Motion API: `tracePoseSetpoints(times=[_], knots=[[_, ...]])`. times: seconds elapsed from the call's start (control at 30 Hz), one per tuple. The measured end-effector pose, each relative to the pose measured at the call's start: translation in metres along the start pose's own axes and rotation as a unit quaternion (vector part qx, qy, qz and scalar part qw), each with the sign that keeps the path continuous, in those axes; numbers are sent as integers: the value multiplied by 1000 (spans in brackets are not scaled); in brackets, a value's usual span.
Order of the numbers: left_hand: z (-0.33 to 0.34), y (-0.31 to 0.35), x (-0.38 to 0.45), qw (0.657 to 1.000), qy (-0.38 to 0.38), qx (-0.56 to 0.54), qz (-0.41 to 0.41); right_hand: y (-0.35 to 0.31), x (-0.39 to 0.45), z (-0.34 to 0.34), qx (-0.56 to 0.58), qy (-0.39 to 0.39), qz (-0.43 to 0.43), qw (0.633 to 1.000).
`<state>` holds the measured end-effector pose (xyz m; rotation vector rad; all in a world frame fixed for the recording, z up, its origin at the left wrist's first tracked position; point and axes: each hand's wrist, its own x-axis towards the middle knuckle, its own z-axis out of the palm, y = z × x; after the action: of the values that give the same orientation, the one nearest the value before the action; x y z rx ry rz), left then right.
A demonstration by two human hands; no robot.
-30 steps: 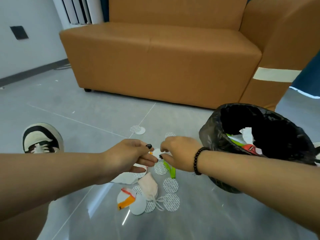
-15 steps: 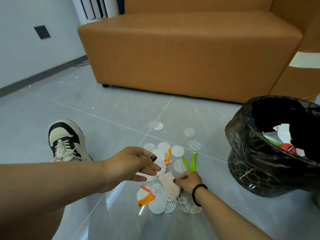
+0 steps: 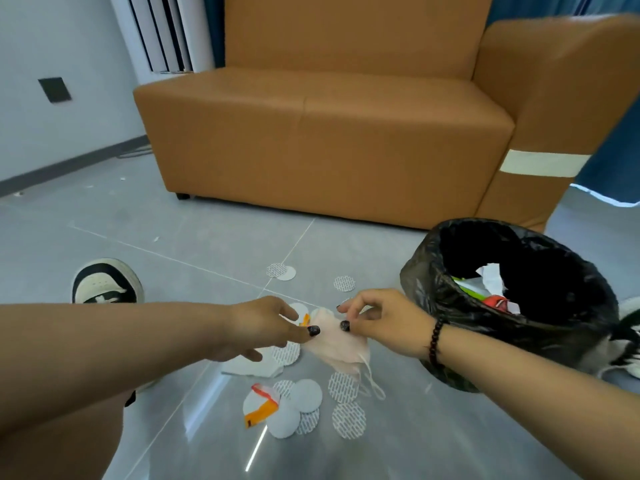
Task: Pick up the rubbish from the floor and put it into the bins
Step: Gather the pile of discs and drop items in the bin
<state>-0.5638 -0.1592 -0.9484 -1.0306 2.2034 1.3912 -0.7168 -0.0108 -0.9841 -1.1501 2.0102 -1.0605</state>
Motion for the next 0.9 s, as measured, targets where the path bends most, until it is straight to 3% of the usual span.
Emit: tracePoseSetpoints(times=[0.2, 0.43, 0.5, 0.57, 0.63, 0.7, 0.83, 0.9], knots=[[24, 35, 2, 992, -48, -17, 113, -18, -62, -40, -73, -13, -11, 997], [67, 74, 3, 973, -100, -59, 201, -15, -98, -86, -120, 81, -18, 989], [72, 77, 8, 971, -95, -72, 207, -22, -90, -107, -129, 141, -47, 980], [72, 76, 16, 974, -86, -77, 194, -21, -76, -135, -129, 260, -60, 955], [69, 67, 24, 979, -72, -85, 172, -11, -61, -160, -135, 370, -20, 919], [67, 54, 37, 984, -52, -88, 146, 11, -49, -176, -157, 416, 50, 895], [60, 13, 65, 995, -19, -59, 74, 55, -34, -190, -225, 362, 169, 888], [58, -19, 77, 998, -8, 35, 48, 57, -24, -190, -261, 310, 203, 891]])
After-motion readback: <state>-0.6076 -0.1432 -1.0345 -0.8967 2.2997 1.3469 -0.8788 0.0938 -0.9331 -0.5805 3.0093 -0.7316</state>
